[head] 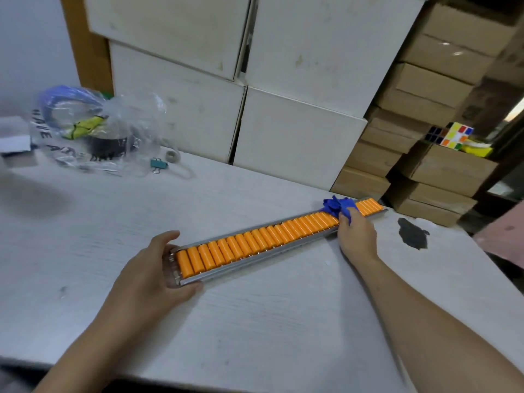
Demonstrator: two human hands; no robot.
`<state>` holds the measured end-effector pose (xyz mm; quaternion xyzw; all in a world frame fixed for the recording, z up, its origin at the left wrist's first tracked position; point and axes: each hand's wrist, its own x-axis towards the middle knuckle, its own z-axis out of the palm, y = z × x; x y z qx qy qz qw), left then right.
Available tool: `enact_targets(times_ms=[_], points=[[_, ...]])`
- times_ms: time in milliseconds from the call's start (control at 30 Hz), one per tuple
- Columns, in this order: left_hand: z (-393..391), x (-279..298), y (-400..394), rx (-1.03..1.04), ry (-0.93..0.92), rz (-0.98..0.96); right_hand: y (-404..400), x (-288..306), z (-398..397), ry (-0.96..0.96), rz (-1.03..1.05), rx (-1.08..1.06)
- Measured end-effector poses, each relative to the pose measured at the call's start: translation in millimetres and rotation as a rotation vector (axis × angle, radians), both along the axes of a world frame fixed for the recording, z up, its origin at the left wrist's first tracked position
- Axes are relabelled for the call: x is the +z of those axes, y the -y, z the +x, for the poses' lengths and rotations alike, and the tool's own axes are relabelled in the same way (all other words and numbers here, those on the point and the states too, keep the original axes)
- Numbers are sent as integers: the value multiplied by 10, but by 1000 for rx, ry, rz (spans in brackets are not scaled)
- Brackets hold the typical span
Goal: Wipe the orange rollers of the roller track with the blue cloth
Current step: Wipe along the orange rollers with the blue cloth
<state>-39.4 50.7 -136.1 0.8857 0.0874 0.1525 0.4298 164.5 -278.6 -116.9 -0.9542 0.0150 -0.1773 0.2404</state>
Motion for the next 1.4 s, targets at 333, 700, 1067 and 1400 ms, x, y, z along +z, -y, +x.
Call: enact_targets(times_ms=[333, 700, 1067, 1400], points=[[-40, 48, 21, -8, -17, -7, -662, -24, -762, 19, 51, 168], [-75, 122, 52, -33, -48, -18, -1342, -41, -1475, -30, 31, 342], [-35, 37, 12, -12, -60, -59, -2032, 41, -2114, 90, -9, 609], [-63, 113, 52, -9, -106, -82, -1974, 312, -1975, -111, 233, 671]])
